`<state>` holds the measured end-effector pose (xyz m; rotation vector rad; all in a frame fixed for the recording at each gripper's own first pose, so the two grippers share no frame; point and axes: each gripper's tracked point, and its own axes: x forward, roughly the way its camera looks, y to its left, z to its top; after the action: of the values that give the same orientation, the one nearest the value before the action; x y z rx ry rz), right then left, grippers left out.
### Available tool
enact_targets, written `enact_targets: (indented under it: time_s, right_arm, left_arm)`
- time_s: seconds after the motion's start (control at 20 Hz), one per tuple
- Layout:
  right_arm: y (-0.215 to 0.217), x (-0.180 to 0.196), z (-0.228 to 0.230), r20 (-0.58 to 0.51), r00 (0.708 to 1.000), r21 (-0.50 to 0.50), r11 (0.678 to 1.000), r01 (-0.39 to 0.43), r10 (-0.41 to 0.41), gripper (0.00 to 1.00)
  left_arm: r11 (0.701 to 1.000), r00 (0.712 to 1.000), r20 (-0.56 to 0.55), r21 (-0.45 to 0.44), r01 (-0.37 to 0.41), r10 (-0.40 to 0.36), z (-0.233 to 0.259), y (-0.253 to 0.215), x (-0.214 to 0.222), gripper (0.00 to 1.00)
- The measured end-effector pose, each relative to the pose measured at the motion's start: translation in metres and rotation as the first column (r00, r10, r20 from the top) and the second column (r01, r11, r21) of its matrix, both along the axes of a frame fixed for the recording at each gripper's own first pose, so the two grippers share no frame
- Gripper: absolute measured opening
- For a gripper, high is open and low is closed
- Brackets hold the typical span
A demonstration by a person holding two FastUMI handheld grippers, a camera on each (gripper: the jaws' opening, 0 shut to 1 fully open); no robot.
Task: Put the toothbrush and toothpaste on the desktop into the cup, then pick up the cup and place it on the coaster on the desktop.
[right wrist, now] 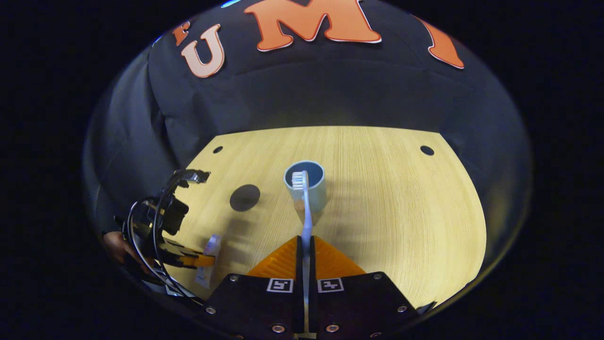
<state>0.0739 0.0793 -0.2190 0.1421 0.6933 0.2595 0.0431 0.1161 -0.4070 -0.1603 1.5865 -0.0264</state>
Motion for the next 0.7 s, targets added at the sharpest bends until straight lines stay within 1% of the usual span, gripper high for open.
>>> enact_targets:
  time_s: [0.1,0.15,0.35,0.6,0.65,0.7]
  right_arm:
    - [-0.001,0.019,0.008,0.053,0.999,0.0,1.0,-0.007,0.007,0.05]
    - [-0.001,0.034,0.015,0.093,0.995,0.002,1.0,-0.018,0.018,0.04]
    - [0.009,0.078,0.036,0.228,0.973,0.034,0.998,-0.052,0.043,0.04]
    - [0.017,0.122,0.061,0.385,0.923,0.103,0.993,-0.056,0.013,0.05]
    - [0.017,0.134,0.07,0.437,0.9,0.119,0.991,-0.056,-0.002,0.04]
    - [0.017,0.138,0.077,0.471,0.882,0.125,0.99,-0.058,-0.008,0.04]
  left_arm:
    - [1.0,1.0,0.004,0.006,0.005,-0.005,0.002,0.002,-0.002,0.14]
    - [1.0,1.0,0.006,0.011,0.006,-0.006,0.004,0.004,-0.004,0.14]
    - [1.0,1.0,0.011,0.023,0.01,-0.011,0.007,0.011,-0.01,0.14]
    - [1.0,1.0,0.012,0.022,0.014,-0.014,0.008,0.015,-0.017,0.14]
    - [1.0,1.0,0.013,0.018,0.016,-0.016,0.008,0.015,-0.017,0.14]
    - [1.0,1.0,0.015,0.014,0.017,-0.017,0.008,0.015,-0.017,0.14]
